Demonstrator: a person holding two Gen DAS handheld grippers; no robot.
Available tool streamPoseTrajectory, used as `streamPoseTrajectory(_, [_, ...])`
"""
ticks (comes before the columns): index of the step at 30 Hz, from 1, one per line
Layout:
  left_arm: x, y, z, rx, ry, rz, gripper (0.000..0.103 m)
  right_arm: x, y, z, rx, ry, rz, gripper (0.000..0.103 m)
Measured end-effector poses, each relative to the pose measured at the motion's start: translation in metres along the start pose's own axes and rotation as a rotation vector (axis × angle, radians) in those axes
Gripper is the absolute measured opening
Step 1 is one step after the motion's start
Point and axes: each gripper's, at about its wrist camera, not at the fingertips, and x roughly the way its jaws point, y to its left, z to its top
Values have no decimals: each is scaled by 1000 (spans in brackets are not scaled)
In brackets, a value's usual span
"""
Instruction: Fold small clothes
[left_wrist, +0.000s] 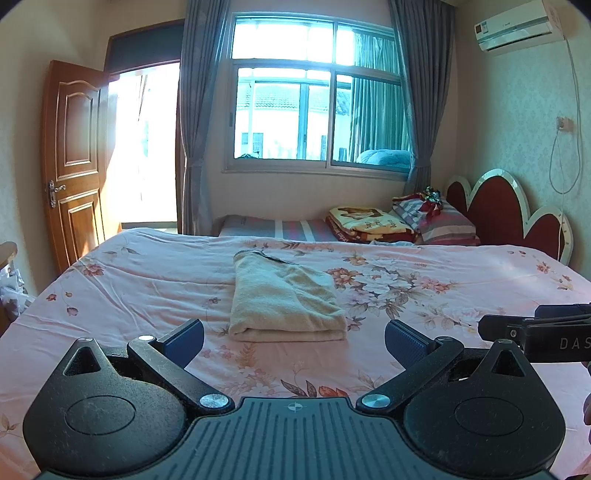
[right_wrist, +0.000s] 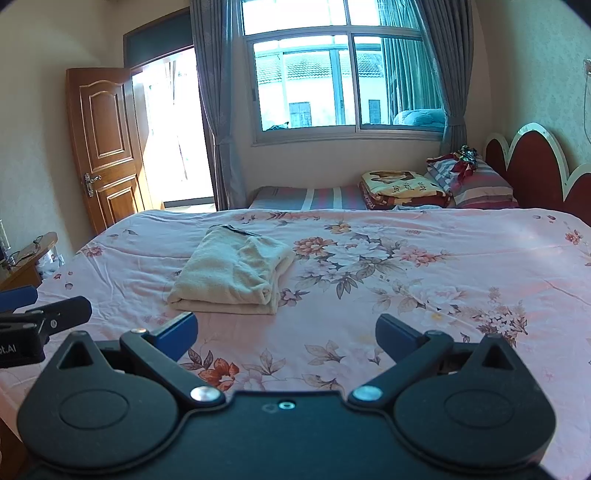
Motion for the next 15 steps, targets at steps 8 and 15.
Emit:
streamPoseTrajectory(8, [-2, -2, 2, 5, -2, 1, 103, 0, -4, -1, -1, 0, 1, 102])
streamPoseTrajectory(15, [-4, -4, 4, 6, -9, 9, 103, 0, -3, -1, -4, -1, 4, 102])
